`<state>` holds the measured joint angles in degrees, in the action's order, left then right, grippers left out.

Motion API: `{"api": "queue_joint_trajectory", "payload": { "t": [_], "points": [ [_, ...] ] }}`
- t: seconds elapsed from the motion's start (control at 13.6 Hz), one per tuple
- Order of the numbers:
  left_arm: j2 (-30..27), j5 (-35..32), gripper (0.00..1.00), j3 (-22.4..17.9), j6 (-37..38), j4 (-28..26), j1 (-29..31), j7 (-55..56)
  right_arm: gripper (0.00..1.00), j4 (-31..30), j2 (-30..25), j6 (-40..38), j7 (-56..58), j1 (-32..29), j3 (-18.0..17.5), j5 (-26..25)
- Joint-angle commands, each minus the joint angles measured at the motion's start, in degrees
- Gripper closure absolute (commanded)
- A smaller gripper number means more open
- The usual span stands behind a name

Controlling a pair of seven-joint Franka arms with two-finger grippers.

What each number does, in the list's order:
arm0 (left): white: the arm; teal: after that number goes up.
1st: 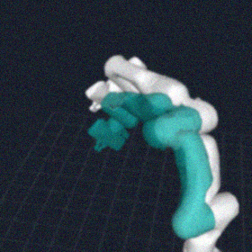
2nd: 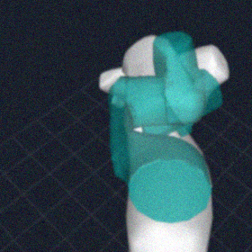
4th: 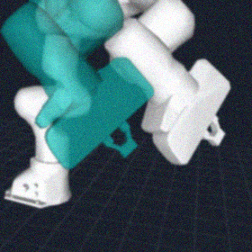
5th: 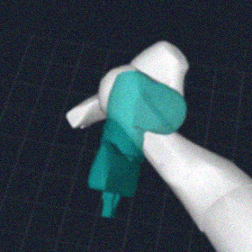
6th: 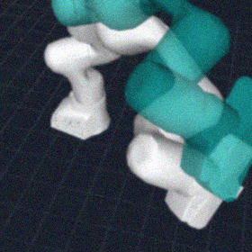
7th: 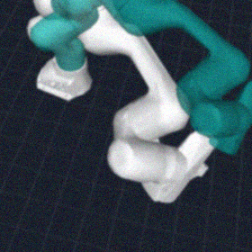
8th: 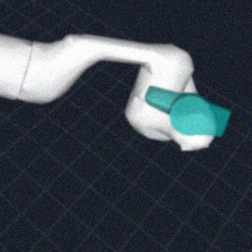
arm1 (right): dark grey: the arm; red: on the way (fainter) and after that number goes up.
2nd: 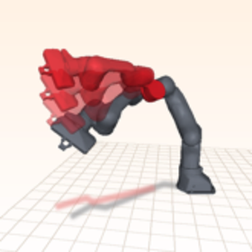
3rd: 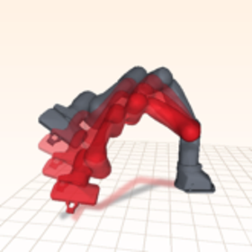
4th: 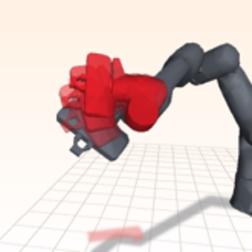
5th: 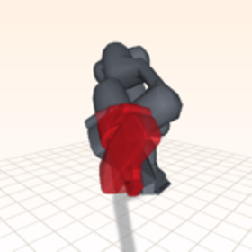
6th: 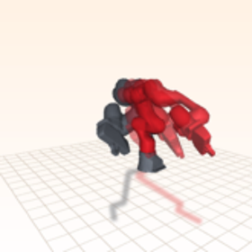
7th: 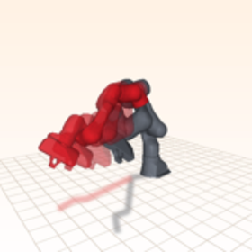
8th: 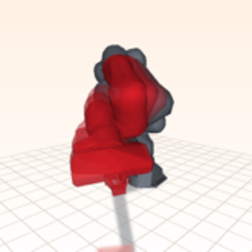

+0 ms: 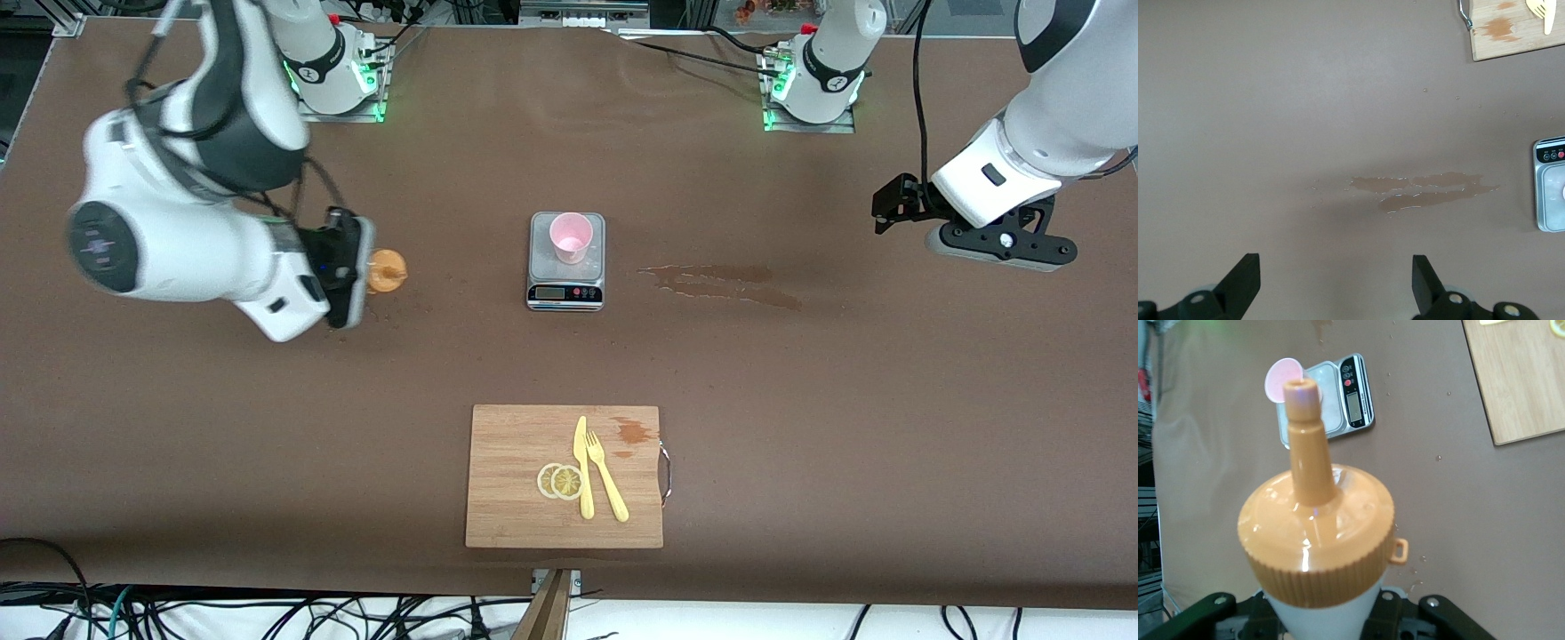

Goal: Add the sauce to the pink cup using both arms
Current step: 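Carry the bottle back upright with the right gripper to its spot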

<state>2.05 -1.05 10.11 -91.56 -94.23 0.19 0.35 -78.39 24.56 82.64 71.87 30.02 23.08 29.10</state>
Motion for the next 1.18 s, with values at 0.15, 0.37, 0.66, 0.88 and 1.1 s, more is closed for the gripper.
{"api": "queue_joint_trajectory", "payload": {
  "t": [0.15,0.37,0.66,0.88,1.1],
  "points": [
    [0.5,0.6,0.00,0.1,0.0,1.0,-0.2,1.1,1.00,-16.3,-8.3,4.5,24.6,-10.4,-0.8,7.5],
    [0.6,0.6,0.00,0.1,0.0,1.1,-0.2,1.1,1.00,-22.9,-8.8,7.1,41.8,-17.1,-1.8,9.7],
    [0.6,0.6,0.00,0.1,0.1,1.1,-0.2,1.1,1.00,-34.5,-7.0,14.5,66.5,-24.3,-3.2,15.8],
    [0.6,0.6,0.00,0.0,0.0,1.1,-0.2,1.1,1.00,-37.6,-2.1,14.4,78.0,-26.2,-3.2,22.1],
    [0.6,0.6,0.00,0.1,0.0,1.1,-0.2,1.1,1.00,-37.9,2.8,13.9,82.5,-26.2,-3.4,28.0]
  ]
}}
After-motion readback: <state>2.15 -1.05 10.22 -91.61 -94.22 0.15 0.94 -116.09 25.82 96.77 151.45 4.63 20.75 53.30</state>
